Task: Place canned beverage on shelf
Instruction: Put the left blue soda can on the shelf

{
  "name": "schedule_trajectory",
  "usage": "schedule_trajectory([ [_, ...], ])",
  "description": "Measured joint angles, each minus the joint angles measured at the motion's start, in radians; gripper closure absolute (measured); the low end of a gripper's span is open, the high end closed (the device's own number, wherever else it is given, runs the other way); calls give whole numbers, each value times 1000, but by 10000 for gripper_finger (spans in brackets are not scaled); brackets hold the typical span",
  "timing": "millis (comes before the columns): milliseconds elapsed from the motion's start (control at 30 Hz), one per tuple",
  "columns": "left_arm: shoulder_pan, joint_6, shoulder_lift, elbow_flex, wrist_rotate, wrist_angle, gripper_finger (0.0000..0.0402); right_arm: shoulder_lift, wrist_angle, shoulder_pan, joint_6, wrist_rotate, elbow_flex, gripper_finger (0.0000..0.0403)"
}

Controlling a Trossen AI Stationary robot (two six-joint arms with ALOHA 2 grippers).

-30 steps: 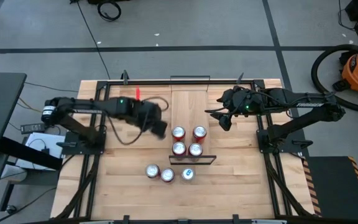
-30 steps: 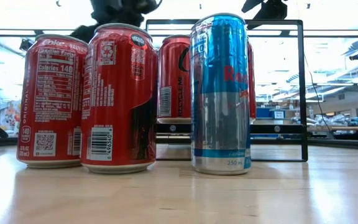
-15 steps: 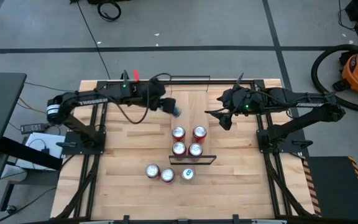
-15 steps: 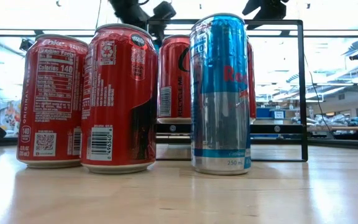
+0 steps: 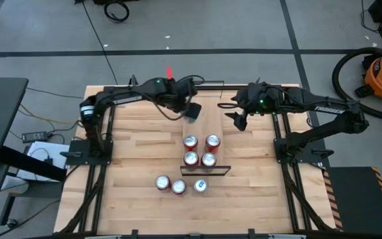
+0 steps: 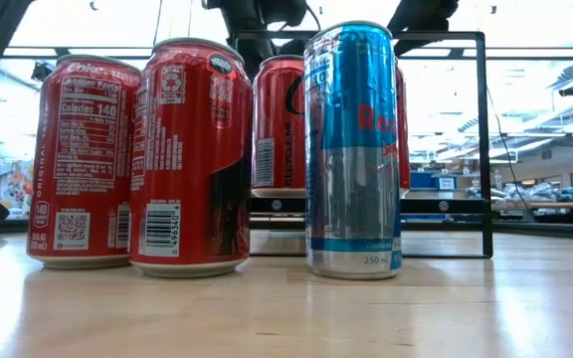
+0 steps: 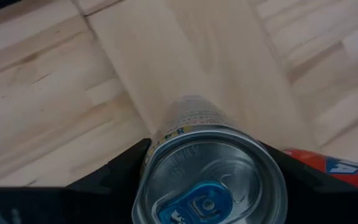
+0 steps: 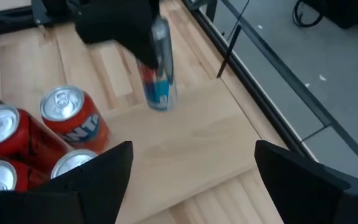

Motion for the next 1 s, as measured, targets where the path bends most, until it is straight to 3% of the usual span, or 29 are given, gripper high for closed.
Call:
schedule_trajectory([
  [367, 4, 133, 258, 443, 44, -292, 154, 0, 9, -16, -47, -15, 0, 68],
  [1000, -67, 300, 360, 461, 42, -348, 154, -1, 0, -21, -19, -18, 0, 68],
])
